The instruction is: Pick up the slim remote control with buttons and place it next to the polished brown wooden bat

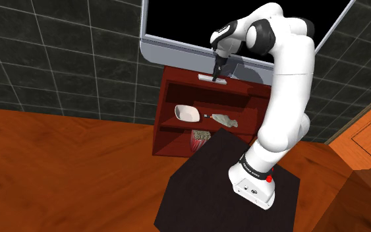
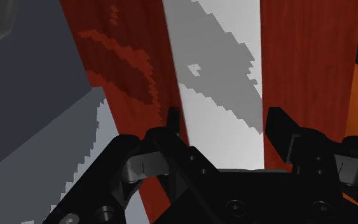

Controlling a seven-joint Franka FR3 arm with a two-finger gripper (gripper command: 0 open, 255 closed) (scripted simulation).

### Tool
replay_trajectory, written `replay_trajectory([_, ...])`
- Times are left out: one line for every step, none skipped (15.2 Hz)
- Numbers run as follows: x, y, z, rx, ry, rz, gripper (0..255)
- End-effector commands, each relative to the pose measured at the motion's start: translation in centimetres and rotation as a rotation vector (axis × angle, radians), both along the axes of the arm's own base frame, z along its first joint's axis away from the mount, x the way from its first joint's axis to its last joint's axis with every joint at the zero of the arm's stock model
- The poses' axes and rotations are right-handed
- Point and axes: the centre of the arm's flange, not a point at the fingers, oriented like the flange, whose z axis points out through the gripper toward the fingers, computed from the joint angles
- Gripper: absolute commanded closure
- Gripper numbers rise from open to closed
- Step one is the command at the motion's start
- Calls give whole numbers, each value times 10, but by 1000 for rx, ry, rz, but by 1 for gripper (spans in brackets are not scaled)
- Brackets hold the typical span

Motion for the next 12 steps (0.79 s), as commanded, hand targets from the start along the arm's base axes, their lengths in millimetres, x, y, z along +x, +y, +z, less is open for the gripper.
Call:
replay_trajectory([0,0,-14,-2,16,1,255])
replay_trajectory([-1,-1,-13,-2,17,1,255])
replay_trajectory([-1,-2,-14,-3,16,1,255])
replay_trajectory([-1,0,-13,-3,16,1,255])
replay_trajectory([-2,-1,-13,-3,16,1,255])
replay_trajectory([-1,-2,-13,-2,16,1,255])
replay_trajectory([-1,-2,-12,-2,16,1,255])
replay_trajectory([-2,-1,-12,-2,16,1,255])
replay_trajectory([1,1,-17,-2,16,1,255])
replay_trajectory([1,1,-11,-2,16,1,255])
replay_trajectory([1,1,-6,-2,16,1,255])
replay_trajectory([1,1,-1,-2,16,1,255])
